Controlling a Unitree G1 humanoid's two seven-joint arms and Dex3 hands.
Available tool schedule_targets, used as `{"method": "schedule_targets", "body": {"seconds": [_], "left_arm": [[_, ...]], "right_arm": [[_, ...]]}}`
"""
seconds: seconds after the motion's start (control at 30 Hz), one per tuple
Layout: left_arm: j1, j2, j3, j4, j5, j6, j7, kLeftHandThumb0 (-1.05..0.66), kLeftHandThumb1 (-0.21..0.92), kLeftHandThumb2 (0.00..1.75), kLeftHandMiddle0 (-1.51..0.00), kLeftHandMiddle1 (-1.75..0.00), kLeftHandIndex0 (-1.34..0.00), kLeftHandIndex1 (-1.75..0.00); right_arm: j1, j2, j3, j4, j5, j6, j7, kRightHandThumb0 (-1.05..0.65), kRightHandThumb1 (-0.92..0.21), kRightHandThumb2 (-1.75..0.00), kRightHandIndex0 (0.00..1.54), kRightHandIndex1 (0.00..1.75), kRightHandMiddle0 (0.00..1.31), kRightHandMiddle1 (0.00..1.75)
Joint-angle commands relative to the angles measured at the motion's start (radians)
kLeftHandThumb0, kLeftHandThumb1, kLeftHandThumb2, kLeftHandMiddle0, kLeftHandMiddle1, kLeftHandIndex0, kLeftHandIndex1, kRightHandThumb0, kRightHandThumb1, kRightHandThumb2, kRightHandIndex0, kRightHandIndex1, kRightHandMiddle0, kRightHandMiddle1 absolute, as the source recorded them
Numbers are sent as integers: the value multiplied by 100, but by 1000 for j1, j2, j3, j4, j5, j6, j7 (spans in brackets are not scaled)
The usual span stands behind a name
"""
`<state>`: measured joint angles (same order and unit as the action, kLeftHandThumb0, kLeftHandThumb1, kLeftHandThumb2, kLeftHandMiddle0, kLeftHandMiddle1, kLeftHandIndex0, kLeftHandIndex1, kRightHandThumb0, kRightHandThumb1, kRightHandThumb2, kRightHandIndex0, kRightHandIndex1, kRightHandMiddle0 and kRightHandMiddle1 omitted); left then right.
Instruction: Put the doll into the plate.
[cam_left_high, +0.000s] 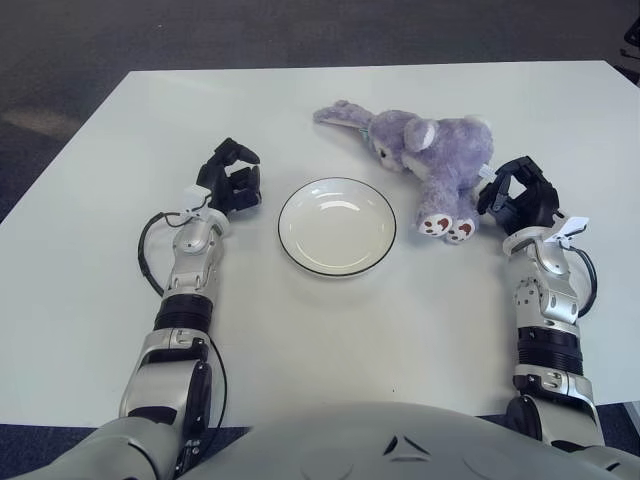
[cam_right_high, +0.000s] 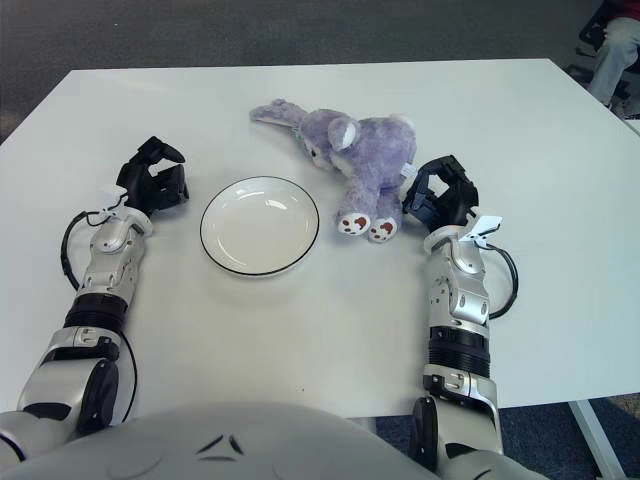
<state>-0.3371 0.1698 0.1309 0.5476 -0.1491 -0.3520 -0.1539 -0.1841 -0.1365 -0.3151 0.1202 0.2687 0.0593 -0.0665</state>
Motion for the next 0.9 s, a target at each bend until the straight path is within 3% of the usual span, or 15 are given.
{"method": "schedule_targets", "body": {"seconds": [0.0,0.1,0.37,0.87], "left_arm": [[72,-54,-3,53,-1,-12,2,-44,44,116,-103,-175,-51,-175],[68,-53,-2,62,-5,-15,-5,-44,45,115,-103,-175,-51,-175],[62,-54,2,81,-11,-29,-18,-43,47,113,-103,-175,-49,-175],[62,-63,5,95,-22,-50,-44,-42,50,109,-105,-175,-47,-175]], "right_arm": [[37,27,4,25,-43,-42,-31,-46,-38,-124,116,175,57,175],[44,23,11,19,-87,-104,-49,-46,-39,-123,116,175,56,175],[60,4,21,-21,-164,-175,-72,-45,-41,-120,111,175,54,175],[62,-23,17,-73,-256,-245,-101,-43,-49,-110,99,175,48,175]]}}
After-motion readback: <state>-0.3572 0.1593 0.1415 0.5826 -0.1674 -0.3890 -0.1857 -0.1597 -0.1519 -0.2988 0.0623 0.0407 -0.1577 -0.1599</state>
